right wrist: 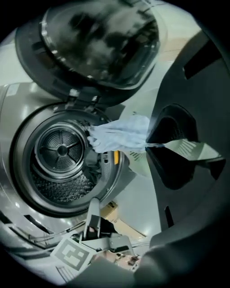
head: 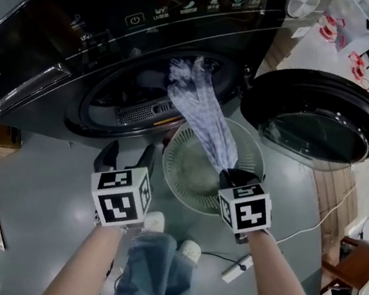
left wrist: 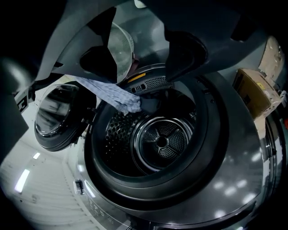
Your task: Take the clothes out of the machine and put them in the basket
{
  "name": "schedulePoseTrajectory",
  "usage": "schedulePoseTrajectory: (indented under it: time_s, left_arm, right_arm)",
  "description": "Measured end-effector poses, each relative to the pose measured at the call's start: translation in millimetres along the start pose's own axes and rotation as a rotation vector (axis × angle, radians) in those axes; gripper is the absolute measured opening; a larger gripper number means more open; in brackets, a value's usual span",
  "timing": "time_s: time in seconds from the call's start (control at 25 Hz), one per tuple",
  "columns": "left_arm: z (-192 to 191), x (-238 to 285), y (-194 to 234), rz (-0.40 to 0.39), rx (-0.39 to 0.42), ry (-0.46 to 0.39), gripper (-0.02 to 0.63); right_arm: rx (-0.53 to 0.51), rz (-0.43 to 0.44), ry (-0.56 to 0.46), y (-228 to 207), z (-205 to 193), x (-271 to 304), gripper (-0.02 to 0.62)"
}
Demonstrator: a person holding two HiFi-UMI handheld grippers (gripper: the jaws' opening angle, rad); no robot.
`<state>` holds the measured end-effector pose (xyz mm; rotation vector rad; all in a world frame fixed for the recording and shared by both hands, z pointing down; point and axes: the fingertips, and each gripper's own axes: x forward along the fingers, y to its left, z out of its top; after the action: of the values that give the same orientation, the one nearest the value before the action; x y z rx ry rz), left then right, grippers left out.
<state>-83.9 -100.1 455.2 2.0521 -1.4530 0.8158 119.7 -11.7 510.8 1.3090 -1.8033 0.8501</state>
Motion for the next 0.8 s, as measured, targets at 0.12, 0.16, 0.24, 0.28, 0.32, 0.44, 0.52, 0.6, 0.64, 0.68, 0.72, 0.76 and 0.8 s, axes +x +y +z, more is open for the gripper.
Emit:
schedulePoseTrajectory:
  time_s: [0.12, 0.16, 0.24, 0.28, 0.32, 0.44, 0.52, 0.6, 0.64, 0.68, 0.72, 0.76, 0.8]
  left_arm:
    - [-1.5, -0.3, -5.8, -0.014, 0.007, 0.009, 0.324]
    - [-1.2, -0.3, -8.1, -0.020, 0.015, 0.009, 0.321]
    - [0.6, -0.2, -11.7, -0.030, 0.026, 0.005, 0.314]
    - [1.6, 0.0, -12.6, -0.032, 0.027, 0.003, 0.310]
    - [2.5, 0.2, -12.9, -0.033, 0.025, 0.001, 0.305]
    - [4.7, -0.3, -13.4, -0.033, 0.019, -0.001, 0.285]
    - [4.5, -1.3, -16.0, -0.044, 0.022, -0.002, 0.267]
    - [2.7, -2.3, -20.0, -0.068, 0.026, 0.000, 0.217]
    - [1.1, -2.8, -21.8, -0.080, 0.029, 0.002, 0.182]
    - [-0.7, -3.2, -22.9, -0.088, 0.035, 0.005, 0.150]
    - [-2.7, -3.3, -23.2, -0.091, 0.041, 0.009, 0.118]
    - [-4.6, -2.9, -22.7, -0.091, 0.047, 0.013, 0.087]
    - [-6.3, -2.0, -21.9, -0.089, 0.050, 0.018, 0.065]
  right_arm:
    - [0.030, 0.017, 0.074, 1.9, -25.1, -2.9, 0.026]
    - [0.042, 0.025, 0.109, 2.8, -34.5, -2.8, 0.026]
    - [0.091, 0.048, 0.191, 5.3, -54.1, -1.6, 0.026]
    - [0.126, 0.065, 0.232, 7.4, -62.9, -0.8, 0.026]
    - [0.161, 0.081, 0.271, 9.7, -70.6, 0.1, 0.026]
    - [0.211, 0.094, 0.368, 12.7, -87.4, 1.5, 0.026]
    - [0.199, 0.063, 0.432, 9.3, -95.0, 1.1, 0.026]
    - [0.175, 0.015, 0.493, 4.1, -99.7, 0.7, 0.026]
    - [0.165, -0.002, 0.514, 2.6, -100.7, 1.3, 0.026]
    - [0.159, -0.007, 0.525, 2.9, -100.6, 2.9, 0.026]
    - [0.160, -0.002, 0.524, 4.6, -99.5, 5.6, 0.026]
    - [0.167, 0.005, 0.512, 6.4, -97.3, 9.1, 0.028]
    - [0.177, 0.003, 0.493, 6.7, -94.5, 12.8, 0.029]
